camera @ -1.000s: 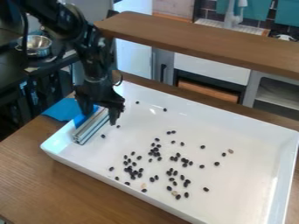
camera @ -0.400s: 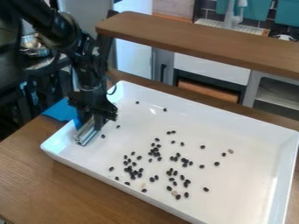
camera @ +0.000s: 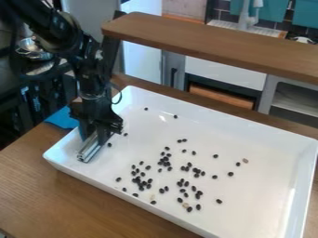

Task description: Sweep into pile

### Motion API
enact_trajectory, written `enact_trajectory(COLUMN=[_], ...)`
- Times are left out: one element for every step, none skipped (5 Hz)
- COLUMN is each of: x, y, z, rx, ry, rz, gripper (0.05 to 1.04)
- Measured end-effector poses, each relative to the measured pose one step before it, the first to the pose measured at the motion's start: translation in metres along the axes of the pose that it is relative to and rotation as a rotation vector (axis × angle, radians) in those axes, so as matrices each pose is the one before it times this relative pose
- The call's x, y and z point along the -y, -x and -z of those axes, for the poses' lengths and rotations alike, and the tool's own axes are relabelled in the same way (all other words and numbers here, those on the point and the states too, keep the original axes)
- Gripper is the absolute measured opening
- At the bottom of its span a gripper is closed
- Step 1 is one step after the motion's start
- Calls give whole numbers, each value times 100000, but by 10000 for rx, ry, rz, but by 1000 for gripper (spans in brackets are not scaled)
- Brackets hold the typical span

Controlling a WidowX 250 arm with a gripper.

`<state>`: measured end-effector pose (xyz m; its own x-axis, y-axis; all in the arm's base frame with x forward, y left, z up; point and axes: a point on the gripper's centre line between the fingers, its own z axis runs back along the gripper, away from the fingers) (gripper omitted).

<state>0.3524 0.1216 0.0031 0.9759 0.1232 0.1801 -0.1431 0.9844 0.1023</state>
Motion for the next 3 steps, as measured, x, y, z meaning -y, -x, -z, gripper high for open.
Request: enact_trajectory(x=[900,1025,1173], y=[258,245,694], z=[-71,168,-96], rx=[-252,-57,196], ry=[14,-174,-144], rz=[-8,223,262], gripper=[361,361,361])
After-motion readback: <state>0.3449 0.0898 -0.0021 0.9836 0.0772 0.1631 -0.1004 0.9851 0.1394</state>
